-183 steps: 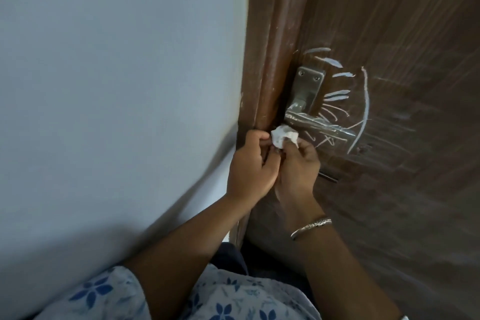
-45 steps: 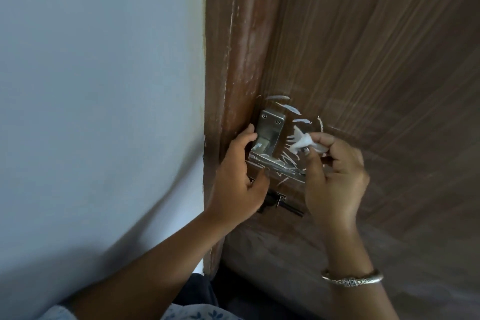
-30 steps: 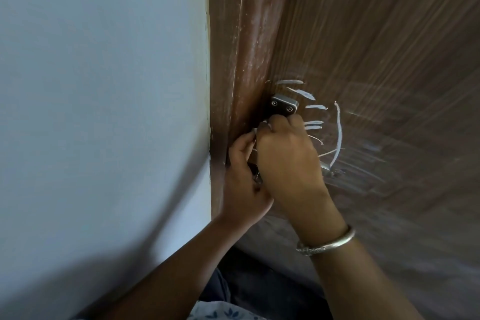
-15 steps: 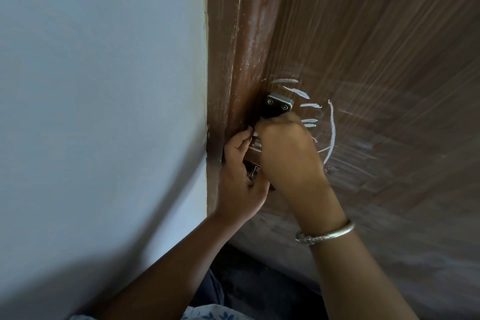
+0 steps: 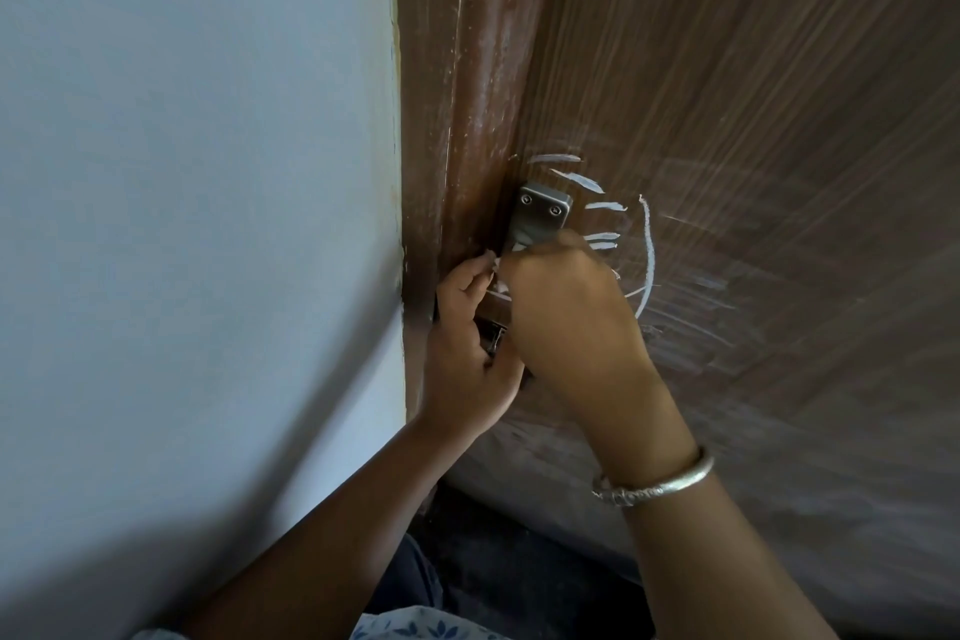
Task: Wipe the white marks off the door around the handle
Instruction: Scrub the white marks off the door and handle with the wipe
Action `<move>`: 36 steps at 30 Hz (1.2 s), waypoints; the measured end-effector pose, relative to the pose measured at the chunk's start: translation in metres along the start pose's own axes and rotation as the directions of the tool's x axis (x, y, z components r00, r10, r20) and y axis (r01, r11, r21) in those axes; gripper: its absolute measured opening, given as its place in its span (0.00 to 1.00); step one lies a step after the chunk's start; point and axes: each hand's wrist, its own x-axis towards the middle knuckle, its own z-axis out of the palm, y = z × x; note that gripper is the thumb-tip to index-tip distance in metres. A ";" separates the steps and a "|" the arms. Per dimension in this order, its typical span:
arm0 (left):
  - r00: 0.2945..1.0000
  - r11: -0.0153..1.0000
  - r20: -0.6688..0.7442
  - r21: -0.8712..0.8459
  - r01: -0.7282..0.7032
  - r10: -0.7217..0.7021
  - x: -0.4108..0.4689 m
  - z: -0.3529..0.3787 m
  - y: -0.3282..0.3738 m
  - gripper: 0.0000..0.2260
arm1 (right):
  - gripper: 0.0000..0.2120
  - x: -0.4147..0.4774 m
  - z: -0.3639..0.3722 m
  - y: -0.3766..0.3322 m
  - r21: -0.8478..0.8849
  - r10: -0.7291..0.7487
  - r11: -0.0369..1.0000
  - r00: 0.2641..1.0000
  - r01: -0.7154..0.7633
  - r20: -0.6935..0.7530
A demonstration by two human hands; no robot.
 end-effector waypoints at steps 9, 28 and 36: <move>1.000 0.999 -0.010 0.034 -0.029 0.030 0.000 -0.002 -0.001 0.27 | 0.14 0.002 -0.010 -0.007 -0.108 -0.056 0.993 0.998 0.054 -0.017; 0.992 0.993 0.059 0.008 -0.116 0.115 0.006 -0.004 0.007 0.30 | 0.11 -0.018 0.014 0.007 0.133 -0.027 0.990 0.990 0.046 -0.140; 0.986 0.985 0.108 0.102 -0.141 0.130 0.009 -0.004 0.009 0.27 | 0.12 -0.033 0.006 0.024 0.124 0.099 0.988 0.995 -0.096 -0.017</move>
